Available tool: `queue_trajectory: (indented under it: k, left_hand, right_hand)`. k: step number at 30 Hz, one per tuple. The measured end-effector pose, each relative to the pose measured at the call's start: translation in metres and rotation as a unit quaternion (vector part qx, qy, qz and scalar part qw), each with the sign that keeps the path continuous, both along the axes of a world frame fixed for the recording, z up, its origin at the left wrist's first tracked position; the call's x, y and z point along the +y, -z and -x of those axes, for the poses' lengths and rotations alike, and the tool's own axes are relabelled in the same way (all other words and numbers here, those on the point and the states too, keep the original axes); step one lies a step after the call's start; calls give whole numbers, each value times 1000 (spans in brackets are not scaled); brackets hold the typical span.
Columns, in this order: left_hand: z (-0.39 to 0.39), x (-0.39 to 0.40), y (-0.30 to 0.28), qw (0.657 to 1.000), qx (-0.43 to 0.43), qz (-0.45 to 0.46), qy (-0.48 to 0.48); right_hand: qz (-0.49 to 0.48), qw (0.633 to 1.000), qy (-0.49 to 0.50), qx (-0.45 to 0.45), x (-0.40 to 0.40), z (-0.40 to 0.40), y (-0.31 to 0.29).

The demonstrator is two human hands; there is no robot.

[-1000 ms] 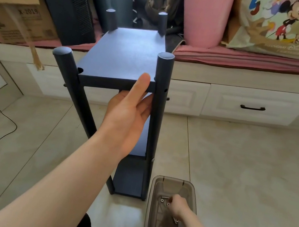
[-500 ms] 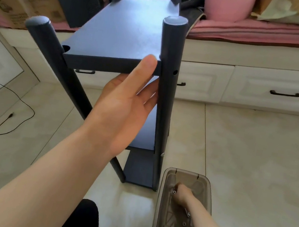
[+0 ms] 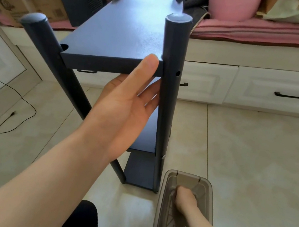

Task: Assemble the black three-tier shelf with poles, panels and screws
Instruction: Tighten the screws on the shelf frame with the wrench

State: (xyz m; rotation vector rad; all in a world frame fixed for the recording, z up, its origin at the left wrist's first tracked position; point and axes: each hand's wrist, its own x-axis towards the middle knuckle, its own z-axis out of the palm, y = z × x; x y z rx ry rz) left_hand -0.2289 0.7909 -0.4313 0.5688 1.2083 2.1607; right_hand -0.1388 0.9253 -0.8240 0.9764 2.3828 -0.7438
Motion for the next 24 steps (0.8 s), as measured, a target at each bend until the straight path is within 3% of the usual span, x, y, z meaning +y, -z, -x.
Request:
queue_trajectory:
  k: [8, 17, 24]
  left_hand:
    - [0, -1, 0, 1000, -11, -10, 2]
    - [1, -1, 1, 1000, -10, -17, 9]
    - [-1, 1, -1, 1000, -15, -18, 7]
  right_hand:
    - [-49, 999, 0, 10, 9, 7, -14]
    - [-126, 990, 15, 64, 75, 29, -49]
    - [-140, 979, -126, 74, 104, 51, -116]
